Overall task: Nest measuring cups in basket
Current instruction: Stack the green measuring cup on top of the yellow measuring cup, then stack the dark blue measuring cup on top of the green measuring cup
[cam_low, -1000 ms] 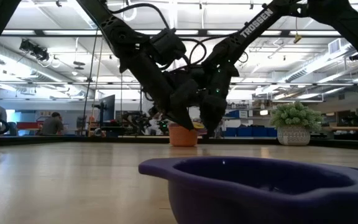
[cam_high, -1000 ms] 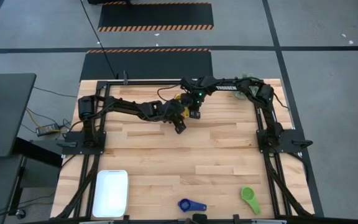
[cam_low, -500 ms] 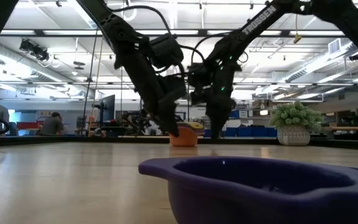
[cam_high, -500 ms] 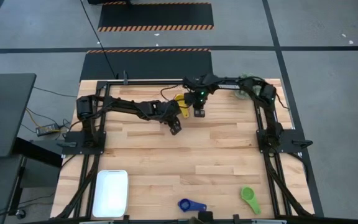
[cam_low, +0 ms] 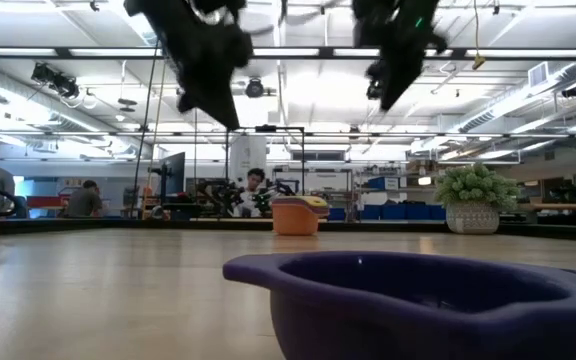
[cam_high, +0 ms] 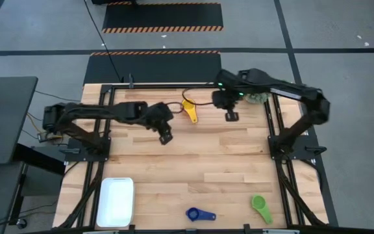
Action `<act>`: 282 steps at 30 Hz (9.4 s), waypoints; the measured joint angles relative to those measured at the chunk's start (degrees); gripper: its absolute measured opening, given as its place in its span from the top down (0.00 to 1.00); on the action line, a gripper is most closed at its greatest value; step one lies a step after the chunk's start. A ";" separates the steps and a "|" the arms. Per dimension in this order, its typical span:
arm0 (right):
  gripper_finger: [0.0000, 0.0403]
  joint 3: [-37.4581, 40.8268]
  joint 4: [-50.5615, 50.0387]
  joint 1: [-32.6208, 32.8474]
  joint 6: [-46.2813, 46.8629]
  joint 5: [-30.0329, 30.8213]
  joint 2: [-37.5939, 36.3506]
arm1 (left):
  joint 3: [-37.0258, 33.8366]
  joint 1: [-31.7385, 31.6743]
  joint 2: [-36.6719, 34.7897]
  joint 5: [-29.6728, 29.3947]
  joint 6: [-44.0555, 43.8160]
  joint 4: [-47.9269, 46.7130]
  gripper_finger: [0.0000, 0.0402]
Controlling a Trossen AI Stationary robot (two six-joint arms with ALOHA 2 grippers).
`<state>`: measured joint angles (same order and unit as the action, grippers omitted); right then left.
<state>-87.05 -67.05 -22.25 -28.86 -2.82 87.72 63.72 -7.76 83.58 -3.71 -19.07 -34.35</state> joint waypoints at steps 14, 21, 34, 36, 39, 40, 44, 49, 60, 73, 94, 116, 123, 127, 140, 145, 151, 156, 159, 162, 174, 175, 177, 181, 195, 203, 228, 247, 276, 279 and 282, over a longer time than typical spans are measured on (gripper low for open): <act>1.00 0.00 -22.24 22.42 25.91 -2.10 -14.96 | -0.02 17.52 -6.55 0.42 -4.33 -6.29 1.00; 1.00 1.58 -22.97 34.08 42.47 -13.76 -16.09 | -0.04 24.18 -6.81 1.86 -4.33 -5.53 1.00; 0.97 9.41 -22.59 46.54 47.01 -13.02 -15.74 | -0.04 27.83 -6.75 -0.17 -3.75 -5.21 1.00; 0.95 11.43 -22.49 46.55 47.63 -13.49 -15.73 | -0.04 27.87 -6.72 -0.89 -3.87 -5.14 1.00; 0.93 14.85 -20.86 46.52 49.28 -14.16 -15.73 | -0.04 27.91 -6.72 -1.44 -3.91 -4.72 1.00; 0.92 16.09 -20.11 46.52 49.46 -14.90 -15.71 | -0.04 27.91 -6.72 -1.51 -3.91 -4.63 1.00; 0.88 20.53 -16.14 46.55 48.58 -17.59 -15.68 | -0.04 27.81 -6.72 -1.59 -4.32 -4.47 1.00; 0.80 24.50 -10.24 46.55 50.16 -17.84 -15.67 | -0.04 27.82 -6.72 -1.57 -6.02 -4.30 1.00; 0.59 34.47 6.33 50.43 54.94 -21.63 -15.69 | -0.04 27.86 -6.72 -1.58 -7.39 -2.39 1.00; 0.60 46.54 29.06 60.95 72.70 -16.75 -15.69 | -0.04 27.86 -6.72 -1.58 -7.43 -2.21 1.00; 0.64 51.14 45.71 67.54 82.06 -14.99 0.75 | -0.04 27.84 -6.72 -2.64 -10.45 -1.92 1.00; 0.94 38.74 18.86 51.14 60.12 -12.08 -8.00 | -0.04 27.44 -6.72 -2.64 -12.25 -1.89 1.00; 0.94 22.98 5.82 36.77 43.14 -2.53 -7.37 | -0.02 26.10 -6.72 -2.66 -13.07 -4.89 1.00; 0.94 14.15 3.32 28.56 34.63 -0.33 -2.99 | -0.02 25.22 -6.72 -3.32 -12.85 -5.41 1.00; 0.94 -12.59 0.77 8.75 9.07 0.00 17.18 | -0.02 25.22 -7.25 -5.68 -13.27 -7.34 1.00; 0.94 -22.40 0.95 2.53 2.78 -3.73 24.88 | -0.02 24.93 -7.62 -8.23 -14.46 -8.23 1.00; 0.94 -33.34 -1.71 -3.64 -5.91 -6.29 33.77 | -0.04 24.76 -9.85 -13.17 -19.32 -9.80 1.00; 0.94 -41.01 -3.72 -6.98 -10.44 -6.50 40.14 | -0.02 23.72 -10.64 -14.71 -23.55 -10.53 1.00; 0.94 -44.43 -4.42 -8.09 -11.33 -8.71 43.32 | -0.02 23.07 -10.64 -14.77 -24.98 -10.56 1.00; 0.94 -46.10 -5.88 -8.89 -11.44 -10.55 45.69 | -0.02 22.54 -10.64 -14.72 -25.74 -10.53 1.00; 0.94 -45.70 -5.05 -9.61 -10.14 -10.85 47.32 | -0.02 21.30 -10.64 -14.71 -26.31 -10.61 1.00; 0.94 -45.70 -5.19 -9.71 -9.82 -10.87 47.32 | -0.02 21.30 -10.64 -14.71 -26.34 -10.62 1.00; 0.94 -45.69 -5.47 -9.71 -9.84 -10.85 47.32 | -0.02 21.30 -10.64 -14.62 -26.38 -10.66 1.00; 0.92 -45.68 -5.47 -9.73 -9.71 -10.83 47.32 | -0.02 21.33 -10.64 -14.53 -26.38 -10.81 1.00; 0.66 -45.59 -5.20 -9.60 -11.68 -8.92 46.57 | -0.02 21.33 -10.62 -14.53 -26.75 -11.08 1.00; 0.79 -45.57 -7.67 -8.50 -11.83 -10.62 36.69 | -0.02 21.33 -10.62 -14.51 -26.69 -16.60 1.00; 0.98 -45.64 -15.91 14.60 14.14 -4.80 7.48 | -0.02 21.50 -9.68 -0.50 -9.94 -4.73 0.72; 0.99 -45.57 -22.98 27.35 16.02 -13.87 1.33 | -0.07 34.34 13.16 3.84 -10.18 26.21 0.64; 0.99 -45.55 -22.97 32.38 17.74 -10.15 1.53 | -0.02 40.22 32.03 -4.18 -17.50 52.99 0.64; 0.99 -45.55 -22.97 32.38 17.76 -10.22 1.55 | -0.03 40.68 32.58 -4.38 -17.94 52.88 0.64; 0.99 -45.55 -22.97 32.38 17.76 -10.24 1.55 | 0.02 41.21 33.24 -4.22 -19.26 54.64 0.64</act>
<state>-132.60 -90.02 10.13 -11.09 -13.06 89.27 63.75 33.44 116.83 -7.92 -38.33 20.29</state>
